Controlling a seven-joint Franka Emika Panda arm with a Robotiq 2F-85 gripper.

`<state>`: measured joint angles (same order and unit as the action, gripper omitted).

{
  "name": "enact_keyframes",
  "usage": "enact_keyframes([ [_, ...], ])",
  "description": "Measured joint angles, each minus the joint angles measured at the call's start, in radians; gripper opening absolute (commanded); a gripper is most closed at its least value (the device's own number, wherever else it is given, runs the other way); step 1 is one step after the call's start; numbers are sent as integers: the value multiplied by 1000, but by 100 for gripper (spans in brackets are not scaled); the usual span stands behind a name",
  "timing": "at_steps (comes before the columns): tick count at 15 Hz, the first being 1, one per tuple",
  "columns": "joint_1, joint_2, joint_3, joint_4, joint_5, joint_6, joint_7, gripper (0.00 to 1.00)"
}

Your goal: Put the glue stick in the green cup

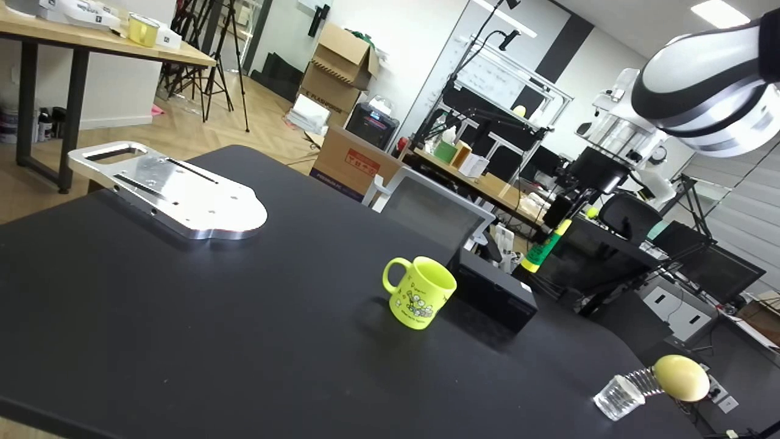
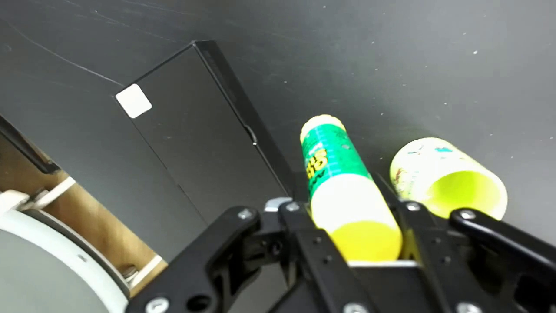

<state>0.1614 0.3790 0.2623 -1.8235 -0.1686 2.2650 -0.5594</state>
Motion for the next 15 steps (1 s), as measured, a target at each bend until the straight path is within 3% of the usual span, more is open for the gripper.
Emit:
enact_keyframes([
  [5,67,-68,51,-156,-36,92,-45,10],
  [10,79,-69,87,-210,-25,260,-139,10],
  [15,78,-59,111,-216,29,243,-210,10],
])
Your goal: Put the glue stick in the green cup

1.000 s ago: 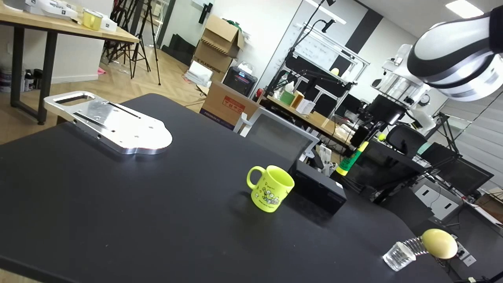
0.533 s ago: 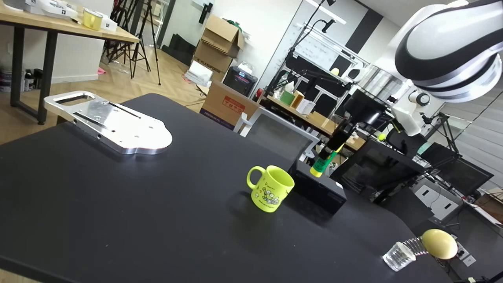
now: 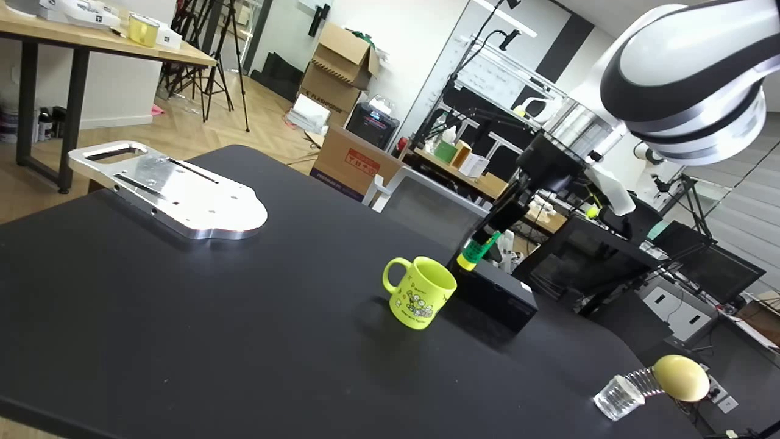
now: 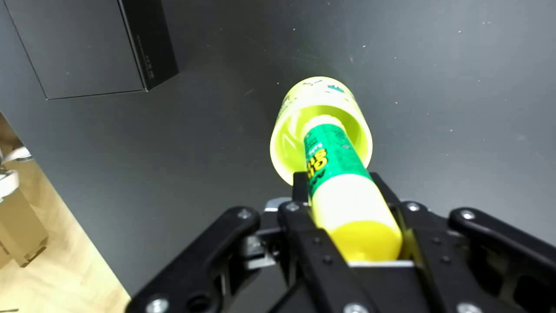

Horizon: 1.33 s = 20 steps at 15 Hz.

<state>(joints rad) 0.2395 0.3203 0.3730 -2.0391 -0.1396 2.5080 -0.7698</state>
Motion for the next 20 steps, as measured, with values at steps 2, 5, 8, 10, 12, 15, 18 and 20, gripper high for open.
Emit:
enact_keyframes([
  [2,0,8,5,-4,14,5,-36,10],
  [5,0,30,10,-6,20,33,-79,10],
  [8,0,53,11,-6,19,56,-105,10],
  [10,0,67,11,-6,19,67,-117,10],
  [12,0,79,11,-6,18,77,-128,10],
  [15,0,96,9,-6,7,108,-134,10],
  [18,0,97,6,-6,-1,108,-134,35],
  [20,0,92,4,-5,-1,104,-134,35],
])
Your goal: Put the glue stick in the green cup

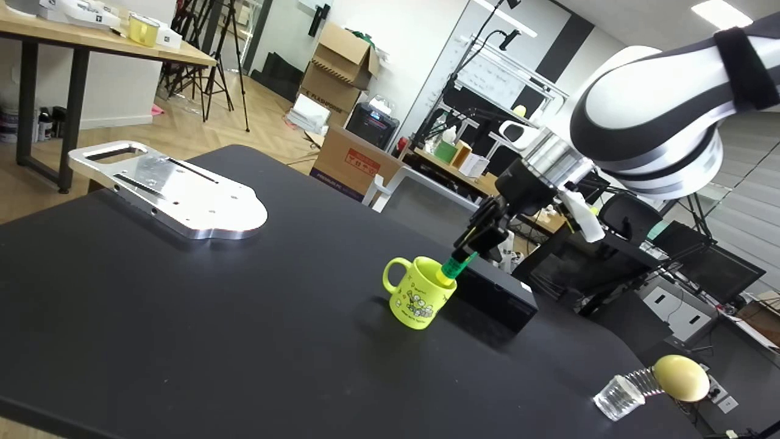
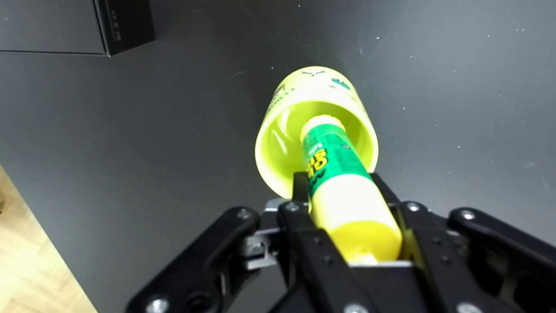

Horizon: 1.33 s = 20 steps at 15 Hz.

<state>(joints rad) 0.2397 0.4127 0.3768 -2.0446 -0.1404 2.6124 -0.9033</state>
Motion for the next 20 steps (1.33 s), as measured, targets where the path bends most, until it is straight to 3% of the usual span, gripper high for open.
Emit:
enact_keyframes([
  [5,0,-1,-1,0,0,-1,0,35],
  [6,0,-1,-1,0,0,-1,0,10],
  [16,4,89,-9,16,-39,27,-1,10],
  [17,4,99,-8,20,-39,29,-1,60],
  [18,4,108,-8,25,-39,29,-1,61],
  [20,4,117,-7,34,-38,29,-1,73],
])
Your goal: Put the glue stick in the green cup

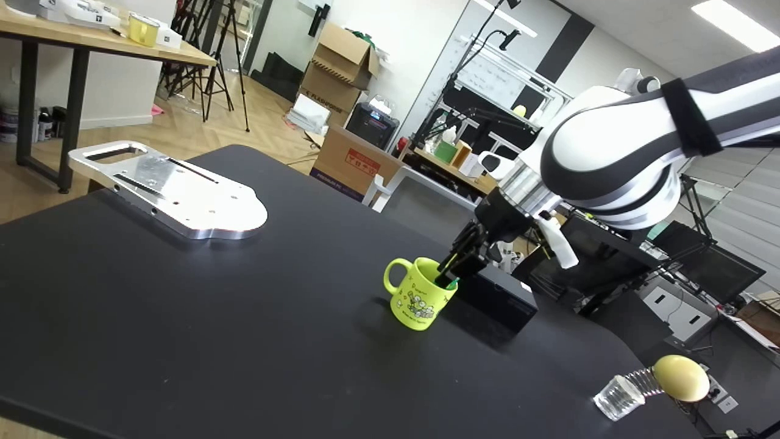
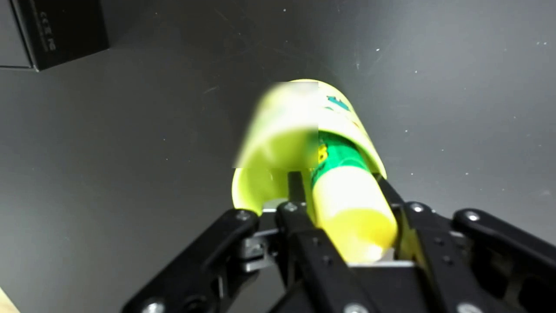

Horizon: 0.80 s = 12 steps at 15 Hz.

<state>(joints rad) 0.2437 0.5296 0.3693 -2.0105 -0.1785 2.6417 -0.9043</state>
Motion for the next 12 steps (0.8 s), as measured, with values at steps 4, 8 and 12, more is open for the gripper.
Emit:
enact_keyframes([
  [4,0,-1,3,13,1,-1,0,100],
  [8,0,-27,7,11,3,-4,1,100],
  [12,-2,-78,19,-25,20,-11,2,100],
])
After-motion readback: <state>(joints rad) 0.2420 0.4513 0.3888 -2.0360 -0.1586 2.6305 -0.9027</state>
